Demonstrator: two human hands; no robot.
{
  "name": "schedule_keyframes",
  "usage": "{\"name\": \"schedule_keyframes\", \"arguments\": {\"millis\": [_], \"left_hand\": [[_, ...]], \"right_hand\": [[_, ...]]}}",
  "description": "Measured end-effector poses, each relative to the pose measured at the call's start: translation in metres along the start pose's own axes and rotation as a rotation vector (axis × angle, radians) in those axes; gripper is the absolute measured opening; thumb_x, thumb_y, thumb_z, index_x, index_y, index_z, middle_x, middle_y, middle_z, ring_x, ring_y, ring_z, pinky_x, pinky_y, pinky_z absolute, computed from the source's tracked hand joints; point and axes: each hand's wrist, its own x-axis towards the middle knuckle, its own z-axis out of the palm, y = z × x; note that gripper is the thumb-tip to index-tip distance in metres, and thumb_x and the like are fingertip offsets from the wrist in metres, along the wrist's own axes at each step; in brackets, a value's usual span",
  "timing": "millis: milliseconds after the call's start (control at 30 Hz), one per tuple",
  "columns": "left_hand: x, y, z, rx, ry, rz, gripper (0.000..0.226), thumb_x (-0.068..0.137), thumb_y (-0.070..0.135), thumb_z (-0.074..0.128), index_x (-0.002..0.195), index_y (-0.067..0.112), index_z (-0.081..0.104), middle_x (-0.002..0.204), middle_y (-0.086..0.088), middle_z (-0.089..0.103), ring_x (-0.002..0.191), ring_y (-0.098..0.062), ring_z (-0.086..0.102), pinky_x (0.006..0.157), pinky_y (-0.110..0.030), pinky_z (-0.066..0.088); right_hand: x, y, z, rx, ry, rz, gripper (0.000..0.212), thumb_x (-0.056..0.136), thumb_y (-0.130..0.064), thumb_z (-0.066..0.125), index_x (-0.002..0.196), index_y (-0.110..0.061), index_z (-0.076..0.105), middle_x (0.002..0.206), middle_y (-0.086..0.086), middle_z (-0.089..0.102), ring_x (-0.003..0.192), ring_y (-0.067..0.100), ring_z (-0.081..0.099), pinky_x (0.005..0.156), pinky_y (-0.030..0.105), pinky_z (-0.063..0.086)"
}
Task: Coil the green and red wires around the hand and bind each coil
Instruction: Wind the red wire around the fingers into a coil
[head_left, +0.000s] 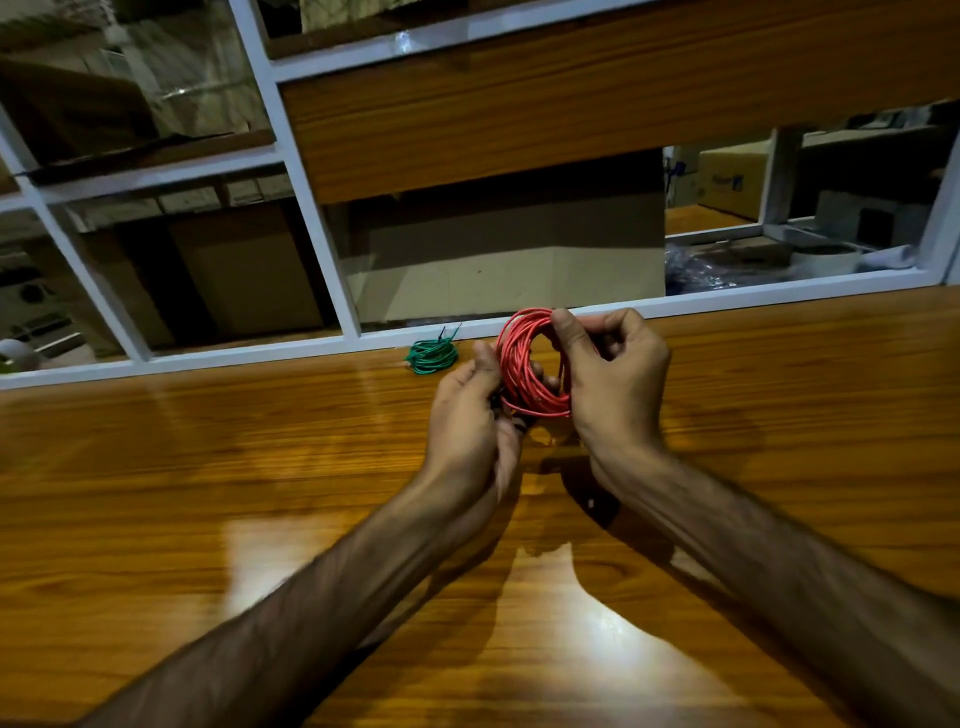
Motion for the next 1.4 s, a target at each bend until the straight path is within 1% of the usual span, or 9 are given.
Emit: {"name": "schedule_keyframes", "arguments": {"millis": [67,300,533,600,733,933,1133,1300,1400], "left_hand": [[0.003,0.002,0.0,-0.114,0.019,-0.059,0.04,0.112,0.03,0.039,0.113,-0.004,0.059,0.083,-0.017,0.065,0.073,-0.021,0.066,0.084,-0.037,0.059],[0.009,0.008,-0.007,-0.186,0.012,-0.15,0.04,0.113,0.027,0.039,0.141,0.002,0.053,0.074,-0.006,0.054,0.063,-0.012,0.051,0.062,-0.021,0.049],[0.016,0.01,-0.013,-0.16,0.073,-0.093,0.038,0.114,0.025,0.034,0.132,0.006,0.062,0.065,-0.002,0.046,0.055,-0.009,0.04,0.055,-0.019,0.04],[0.017,0.012,-0.015,-0.159,0.117,-0.081,0.034,0.115,0.025,0.035,0.122,0.007,0.063,0.063,-0.001,0.044,0.05,-0.008,0.04,0.045,-0.018,0.041],[0.02,0.016,-0.018,-0.164,0.2,-0.08,0.028,0.114,0.025,0.038,0.1,0.009,0.056,0.058,0.0,0.041,0.042,-0.007,0.038,0.039,-0.017,0.037],[0.028,0.023,-0.029,-0.196,0.229,-0.08,0.023,0.113,0.024,0.039,0.101,0.011,0.053,0.058,0.002,0.039,0.04,-0.006,0.035,0.039,-0.016,0.035],[0.036,0.018,-0.039,-0.221,0.205,-0.146,0.019,0.11,0.029,0.046,0.108,0.01,0.05,0.061,0.002,0.04,0.042,-0.006,0.039,0.039,-0.018,0.039],[0.037,0.016,-0.042,-0.194,0.212,-0.135,0.033,0.108,0.035,0.054,0.085,0.012,0.053,0.061,0.003,0.041,0.043,-0.005,0.039,0.039,-0.019,0.039],[0.037,0.017,-0.041,-0.195,0.221,-0.106,0.032,0.106,0.036,0.058,0.087,0.01,0.054,0.058,0.003,0.042,0.04,-0.005,0.041,0.038,-0.019,0.04]], "right_hand": [[-0.002,0.004,0.001,-0.037,-0.018,-0.034,0.015,0.092,-0.022,0.075,0.092,-0.011,0.065,0.087,0.001,0.071,0.08,0.004,0.07,0.063,0.013,0.052],[-0.011,0.01,0.006,-0.028,-0.098,-0.088,0.018,0.093,-0.025,0.074,0.086,-0.019,0.059,0.086,-0.001,0.069,0.083,0.008,0.07,0.068,0.018,0.054],[-0.012,0.016,0.005,-0.067,-0.223,-0.119,0.017,0.1,-0.028,0.065,0.088,-0.017,0.059,0.086,0.004,0.066,0.082,0.016,0.067,0.071,0.029,0.058],[-0.014,0.018,0.004,-0.108,-0.299,-0.157,0.013,0.102,-0.026,0.061,0.093,-0.017,0.06,0.09,0.003,0.067,0.087,0.017,0.069,0.073,0.033,0.06],[-0.021,0.021,0.004,-0.157,-0.443,-0.203,0.014,0.106,-0.024,0.053,0.111,-0.016,0.062,0.102,-0.007,0.068,0.095,0.004,0.069,0.075,0.023,0.06],[-0.023,0.024,-0.001,-0.081,-0.736,-0.085,0.036,0.106,-0.029,0.046,0.141,-0.026,0.051,0.13,-0.006,0.063,0.119,0.009,0.064,0.09,0.036,0.061],[-0.018,0.024,-0.004,-0.096,-0.738,-0.138,0.049,0.1,-0.028,0.057,0.148,-0.023,0.05,0.136,-0.005,0.063,0.124,0.009,0.062,0.095,0.034,0.059],[-0.022,0.027,-0.003,-0.073,-0.695,-0.123,0.056,0.094,-0.029,0.065,0.148,-0.025,0.052,0.138,-0.007,0.063,0.127,0.01,0.061,0.099,0.038,0.057],[-0.026,0.027,0.0,0.0,-0.661,-0.065,0.056,0.091,-0.025,0.067,0.145,-0.024,0.055,0.135,-0.01,0.065,0.125,0.007,0.062,0.098,0.034,0.057]]}}
